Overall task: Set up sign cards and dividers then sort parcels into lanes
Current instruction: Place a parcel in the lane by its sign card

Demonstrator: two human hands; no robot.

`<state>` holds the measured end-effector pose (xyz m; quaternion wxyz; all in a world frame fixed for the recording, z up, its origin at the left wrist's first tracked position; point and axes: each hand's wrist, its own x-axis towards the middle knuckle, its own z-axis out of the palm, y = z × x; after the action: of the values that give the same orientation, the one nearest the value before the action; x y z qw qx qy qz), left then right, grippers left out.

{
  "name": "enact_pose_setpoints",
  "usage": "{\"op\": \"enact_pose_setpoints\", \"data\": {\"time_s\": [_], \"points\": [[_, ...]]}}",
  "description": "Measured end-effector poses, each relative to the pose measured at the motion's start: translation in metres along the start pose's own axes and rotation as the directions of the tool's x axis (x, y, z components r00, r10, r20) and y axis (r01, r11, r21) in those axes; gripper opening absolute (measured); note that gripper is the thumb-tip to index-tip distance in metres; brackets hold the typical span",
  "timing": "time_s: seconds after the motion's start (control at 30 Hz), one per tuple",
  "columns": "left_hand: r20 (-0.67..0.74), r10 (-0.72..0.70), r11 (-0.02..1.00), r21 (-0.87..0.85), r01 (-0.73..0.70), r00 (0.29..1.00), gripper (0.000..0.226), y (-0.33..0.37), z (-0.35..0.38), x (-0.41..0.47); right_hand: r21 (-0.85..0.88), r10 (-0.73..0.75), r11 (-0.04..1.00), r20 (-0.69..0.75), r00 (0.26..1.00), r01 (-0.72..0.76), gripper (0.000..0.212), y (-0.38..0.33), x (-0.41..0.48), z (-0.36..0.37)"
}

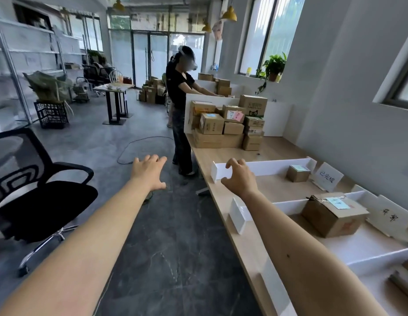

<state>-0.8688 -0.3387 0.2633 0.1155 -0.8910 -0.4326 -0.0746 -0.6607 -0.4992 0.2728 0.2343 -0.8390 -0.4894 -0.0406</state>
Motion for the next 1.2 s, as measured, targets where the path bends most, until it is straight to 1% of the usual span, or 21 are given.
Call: {"op": "enact_pose_setpoints", "data": {"time_s": [0.13, 0.3, 0.47, 0.6, 0.67, 0.77, 0.9, 1.07, 1.13, 1.2], "points": [[0.0, 0.005, 1.0, 0.001, -0.005, 1.0, 0.089, -0.021, 0.013, 0.025, -0.035, -0.013, 0.999, 0.02, 1.0, 0.013, 0.034, -0.012, 0.028, 0.02], [-0.005, -0.003, 1.0, -0.02, 0.003, 1.0, 0.089, -0.039, 0.026, 0.061, -0.009, 0.005, 1.0, 0.008, 1.0, -0.005, 0.03, -0.019, 0.069, 0.038], [-0.027, -0.014, 0.999, -0.032, 0.013, 1.0, 0.088, -0.05, 0.04, 0.103, -0.018, -0.022, 1.0, 0.001, 1.0, 0.022, 0.03, -0.02, 0.114, 0.058], [-0.046, -0.025, 0.999, -0.024, 0.024, 0.999, 0.088, -0.056, 0.052, 0.147, 0.004, -0.036, 0.999, -0.017, 0.999, 0.036, 0.036, -0.019, 0.161, 0.073], [-0.071, -0.048, 0.999, -0.017, 0.047, 0.996, 0.088, -0.059, 0.057, 0.179, 0.013, -0.065, 0.998, -0.03, 0.997, 0.066, 0.04, -0.016, 0.197, 0.081], [-0.064, -0.041, 0.999, -0.011, 0.04, 0.997, 0.089, -0.063, 0.06, 0.206, 0.013, -0.083, 0.996, -0.039, 0.996, 0.083, 0.044, -0.014, 0.227, 0.085], [-0.079, -0.067, 0.998, 0.014, 0.068, 0.995, 0.088, -0.075, 0.063, 0.279, 0.044, -0.098, 0.994, -0.023, 0.995, 0.099, 0.051, -0.011, 0.303, 0.098], [-0.093, -0.106, 0.994, 0.026, 0.109, 0.99, 0.09, -0.086, 0.074, 0.346, 0.095, -0.1, 0.99, -0.032, 0.994, 0.103, 0.046, -0.006, 0.37, 0.116], [-0.089, -0.1, 0.995, 0.019, 0.102, 0.991, 0.089, -0.088, 0.082, 0.361, 0.111, -0.099, 0.989, -0.033, 0.995, 0.102, 0.048, -0.004, 0.386, 0.127], [-0.075, -0.093, 0.995, 0.015, 0.094, 0.993, 0.088, -0.087, 0.093, 0.373, 0.088, -0.117, 0.989, -0.009, 0.993, 0.117, 0.053, -0.002, 0.399, 0.141]]}}
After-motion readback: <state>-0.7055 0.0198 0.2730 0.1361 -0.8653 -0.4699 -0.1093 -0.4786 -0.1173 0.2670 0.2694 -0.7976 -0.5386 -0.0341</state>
